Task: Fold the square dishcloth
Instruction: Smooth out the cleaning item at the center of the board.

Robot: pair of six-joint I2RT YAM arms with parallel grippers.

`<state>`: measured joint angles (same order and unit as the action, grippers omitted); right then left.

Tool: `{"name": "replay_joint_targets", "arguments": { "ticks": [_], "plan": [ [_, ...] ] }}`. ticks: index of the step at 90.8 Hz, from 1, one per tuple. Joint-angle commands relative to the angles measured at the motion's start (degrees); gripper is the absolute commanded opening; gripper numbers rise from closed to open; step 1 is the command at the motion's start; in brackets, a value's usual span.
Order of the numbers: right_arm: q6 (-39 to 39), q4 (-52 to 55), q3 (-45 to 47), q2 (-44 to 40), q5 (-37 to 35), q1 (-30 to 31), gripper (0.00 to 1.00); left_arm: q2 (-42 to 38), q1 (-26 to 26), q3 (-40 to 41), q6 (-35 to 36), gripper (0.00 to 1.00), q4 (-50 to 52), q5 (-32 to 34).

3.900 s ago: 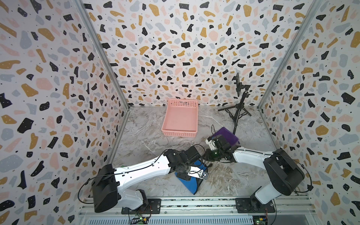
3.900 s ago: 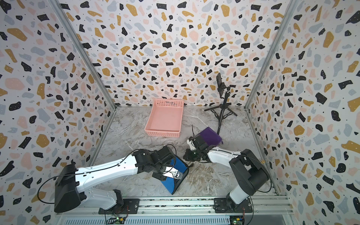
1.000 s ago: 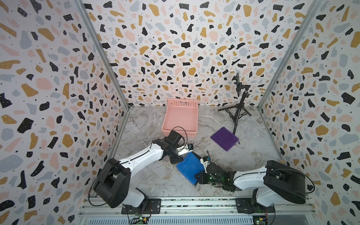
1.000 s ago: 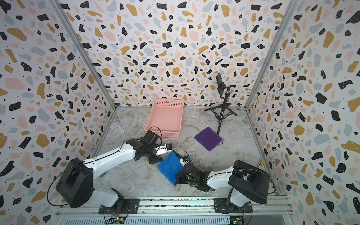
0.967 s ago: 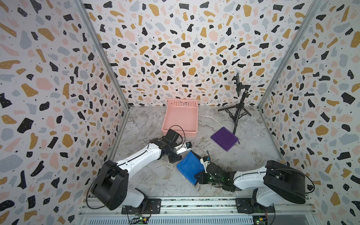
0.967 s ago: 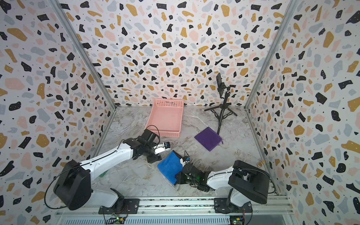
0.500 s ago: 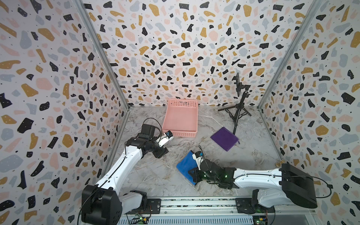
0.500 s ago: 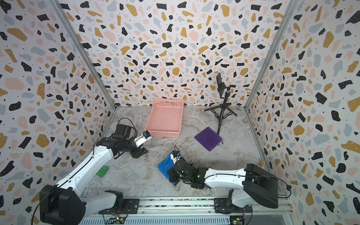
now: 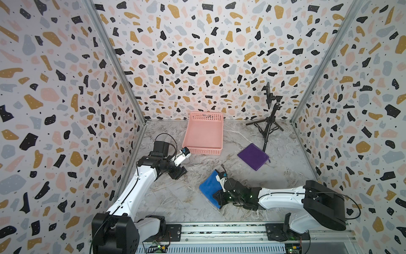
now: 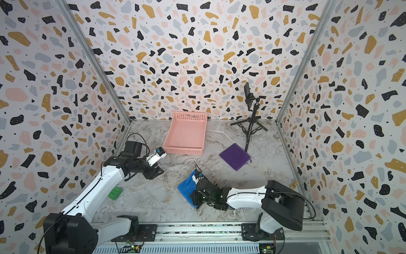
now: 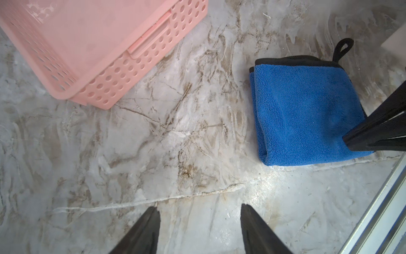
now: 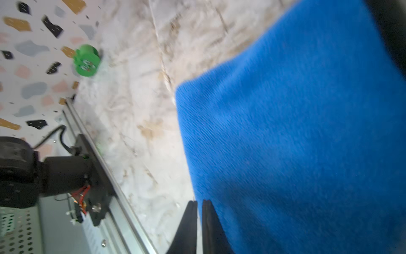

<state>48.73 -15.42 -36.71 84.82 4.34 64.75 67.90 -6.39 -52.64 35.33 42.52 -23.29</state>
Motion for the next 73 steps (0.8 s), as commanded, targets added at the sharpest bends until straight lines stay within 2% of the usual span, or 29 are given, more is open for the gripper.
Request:
{"name": "replay_joint_targets", "arguments": {
  "ticks": [1, 15, 29, 36, 48, 59, 73],
  "plan": [
    [-4.4, 1.9, -5.3, 0.6, 1.8, -2.9, 0.13, -2.2, 0.4, 1.0, 0.5, 0.63, 0.9, -1.8],
    [-4.1, -4.2, -7.3, 9.6, 6.5, -10.9, 0.13, -4.2, 0.5, 1.8, 0.7, 0.63, 1.7, -1.2],
    [-2.6, -8.8, -7.9, 19.6, 7.5, -15.9, 0.13, -5.6, 1.0, 2.6, 1.3, 0.65, 2.4, -1.3],
    [-3.2, -8.3, -8.1, 21.8, 5.7, -17.1, 0.13, -5.8, 1.0, 3.5, 1.4, 0.65, 2.0, -1.4],
    [-4.5, -7.7, -7.8, 19.5, 4.4, -17.3, 0.17, -5.4, 1.1, 3.9, 0.8, 0.65, 2.0, -1.6],
    [-5.1, -5.2, -7.3, 13.3, 4.5, -17.1, 0.28, -5.5, 1.1, 4.0, 0.2, 0.67, 1.5, -0.7],
    [-7.1, 0.7, -7.0, 5.5, 3.0, -15.3, 0.37, -5.3, 1.4, 3.9, -1.8, 0.73, -0.1, 0.4]
  ]
}}
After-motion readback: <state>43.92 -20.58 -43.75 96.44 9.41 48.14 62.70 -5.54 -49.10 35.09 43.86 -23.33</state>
